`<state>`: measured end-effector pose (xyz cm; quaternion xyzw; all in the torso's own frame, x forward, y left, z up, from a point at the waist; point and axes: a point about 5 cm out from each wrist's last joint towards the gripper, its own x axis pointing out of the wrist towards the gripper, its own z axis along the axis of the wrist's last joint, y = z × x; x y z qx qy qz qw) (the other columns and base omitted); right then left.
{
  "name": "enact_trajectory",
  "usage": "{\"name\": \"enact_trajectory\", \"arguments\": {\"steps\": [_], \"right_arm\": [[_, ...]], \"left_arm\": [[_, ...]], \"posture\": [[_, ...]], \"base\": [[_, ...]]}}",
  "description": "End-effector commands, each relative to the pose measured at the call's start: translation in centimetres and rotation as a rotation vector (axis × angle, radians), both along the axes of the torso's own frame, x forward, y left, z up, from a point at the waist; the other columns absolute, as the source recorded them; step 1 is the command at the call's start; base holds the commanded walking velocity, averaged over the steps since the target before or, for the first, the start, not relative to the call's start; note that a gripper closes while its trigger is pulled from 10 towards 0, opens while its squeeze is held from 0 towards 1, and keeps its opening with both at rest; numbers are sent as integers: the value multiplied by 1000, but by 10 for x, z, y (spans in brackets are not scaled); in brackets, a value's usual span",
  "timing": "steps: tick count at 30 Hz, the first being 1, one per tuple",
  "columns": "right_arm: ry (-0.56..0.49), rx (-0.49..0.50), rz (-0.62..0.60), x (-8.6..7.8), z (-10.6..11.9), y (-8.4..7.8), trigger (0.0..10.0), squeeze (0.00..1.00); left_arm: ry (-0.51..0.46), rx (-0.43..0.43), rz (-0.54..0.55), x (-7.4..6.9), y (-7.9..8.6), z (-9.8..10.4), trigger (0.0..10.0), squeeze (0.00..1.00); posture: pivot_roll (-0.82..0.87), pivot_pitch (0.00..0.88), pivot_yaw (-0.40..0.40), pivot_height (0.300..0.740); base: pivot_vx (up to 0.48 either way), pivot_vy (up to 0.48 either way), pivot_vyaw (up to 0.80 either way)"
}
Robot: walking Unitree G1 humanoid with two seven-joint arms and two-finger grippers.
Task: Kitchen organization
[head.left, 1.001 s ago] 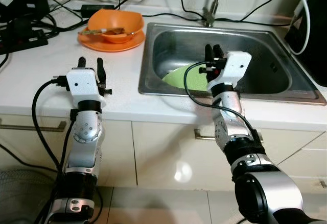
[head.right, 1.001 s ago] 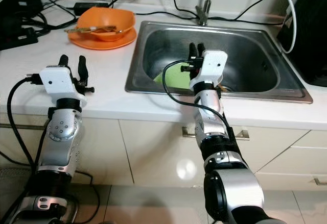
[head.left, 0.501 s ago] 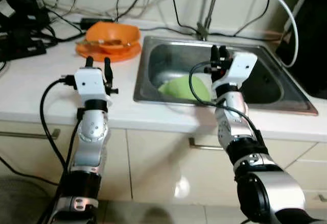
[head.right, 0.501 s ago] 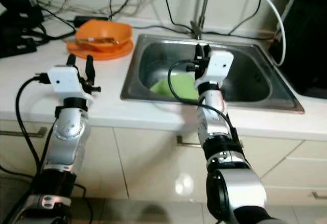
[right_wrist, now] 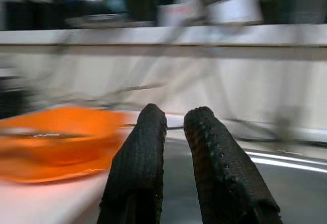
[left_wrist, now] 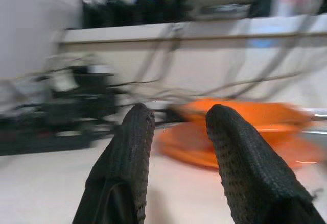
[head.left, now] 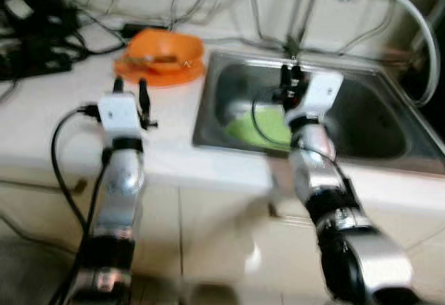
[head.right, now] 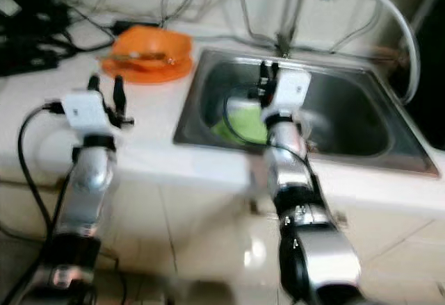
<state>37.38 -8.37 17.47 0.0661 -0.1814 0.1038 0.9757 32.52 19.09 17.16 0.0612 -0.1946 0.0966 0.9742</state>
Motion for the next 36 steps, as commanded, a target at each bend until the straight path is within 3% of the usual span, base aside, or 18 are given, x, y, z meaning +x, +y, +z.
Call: {"name": "enact_trajectory", "arguments": {"steps": [1, 15, 24, 28, 36], "right_arm": [[18, 4, -51, 3, -2, -20, 10000, 0], [34, 19, -65, 3, -4, -22, 10000, 0], [45, 20, -69, 5, -4, -24, 10000, 0], [56, -7, -93, 11, 4, -32, 10000, 0], [56, -7, -93, 11, 4, -32, 10000, 0]], "left_arm": [[-9, 0, -33, 2, -11, 2, 10000, 0], [-7, 7, -60, 2, -14, 4, 10000, 0], [3, 3, -93, 6, -16, 10, 10000, 0], [-2, 57, -131, 10, -15, 20, 10000, 0], [-2, 57, -131, 10, -15, 20, 10000, 0]], "posture": [[93, 0, -74, 718], [91, 0, -66, 718], [94, 0, -63, 718], [91, 0, -63, 718], [91, 0, -63, 718]], "base": [[319, 0, 0], [314, 0, 0], [0, 0, 0], [0, 0, 0], [0, 0, 0]]}}
